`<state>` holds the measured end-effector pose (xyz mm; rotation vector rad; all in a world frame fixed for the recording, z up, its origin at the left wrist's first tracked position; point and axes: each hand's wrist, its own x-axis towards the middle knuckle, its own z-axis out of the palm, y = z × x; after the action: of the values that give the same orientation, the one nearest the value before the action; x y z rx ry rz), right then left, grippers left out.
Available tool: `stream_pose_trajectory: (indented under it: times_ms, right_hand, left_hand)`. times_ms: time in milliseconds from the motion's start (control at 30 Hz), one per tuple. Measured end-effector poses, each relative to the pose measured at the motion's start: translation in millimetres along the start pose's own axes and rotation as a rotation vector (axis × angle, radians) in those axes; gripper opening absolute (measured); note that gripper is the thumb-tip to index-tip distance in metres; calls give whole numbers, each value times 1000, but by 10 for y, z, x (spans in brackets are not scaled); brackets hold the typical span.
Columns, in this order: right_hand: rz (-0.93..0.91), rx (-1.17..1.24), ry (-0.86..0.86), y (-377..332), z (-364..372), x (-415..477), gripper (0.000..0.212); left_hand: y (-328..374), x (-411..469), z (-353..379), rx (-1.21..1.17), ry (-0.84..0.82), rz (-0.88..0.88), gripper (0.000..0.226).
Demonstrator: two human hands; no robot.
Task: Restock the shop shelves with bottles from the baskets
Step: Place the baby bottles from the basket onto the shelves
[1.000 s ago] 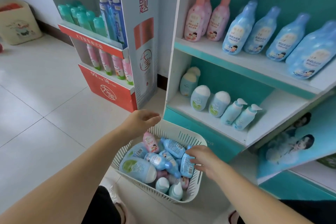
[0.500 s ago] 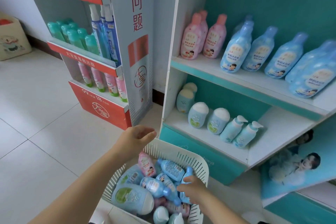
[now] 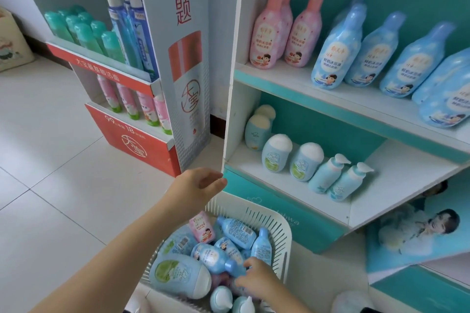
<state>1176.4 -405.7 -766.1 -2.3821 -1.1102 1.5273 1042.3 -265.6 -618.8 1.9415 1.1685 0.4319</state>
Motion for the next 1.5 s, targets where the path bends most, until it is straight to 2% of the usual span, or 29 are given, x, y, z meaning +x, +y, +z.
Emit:
stream_pose_trajectory:
  times_ms: [33,133,300,533,667,767,867,1067,1133,1200,1367,1500]
  right_hand:
    - [-3,-15,-19,32,37,25,36]
    - [28,-38,-58,141,127,80,44]
    - [5,-257,-140,222,198,178,42]
    - [-1,-384,-210,326,279,321,47]
    - [-37,-419,-223,365,291,391,22]
    - [-39,-405,-190,396,312,412,18]
    - [-31,-418,-143,402,344,433,32]
    - [-14,-417,-29,384,404,432,33]
    - [-19,-382,7,325,358,418,30]
    - [-48,-353,51,210,250,393,19]
    - [-155,-322,132,-170,-287,186,42]
    - [-163,-206,173,-482,-782,-117,30]
  left_hand:
    - [-4,19,15,5,10,6,30]
    - [19,50,72,40,13,32,31]
    - [59,85,112,64,-3,44,33]
    - [-10,197,181,101,-25,20,33]
    - [-14,206,224,122,-47,18,32]
    - [-10,197,243,131,-73,13,32]
    - [-2,183,246,148,-87,22,33]
    - [44,131,256,162,-110,32,35]
    - [61,108,270,174,-119,39,34]
    - [68,84,285,180,-138,47,34]
    - [31,20,318,315,-278,94,37]
    - [-54,-37,355,438,-432,60,57]
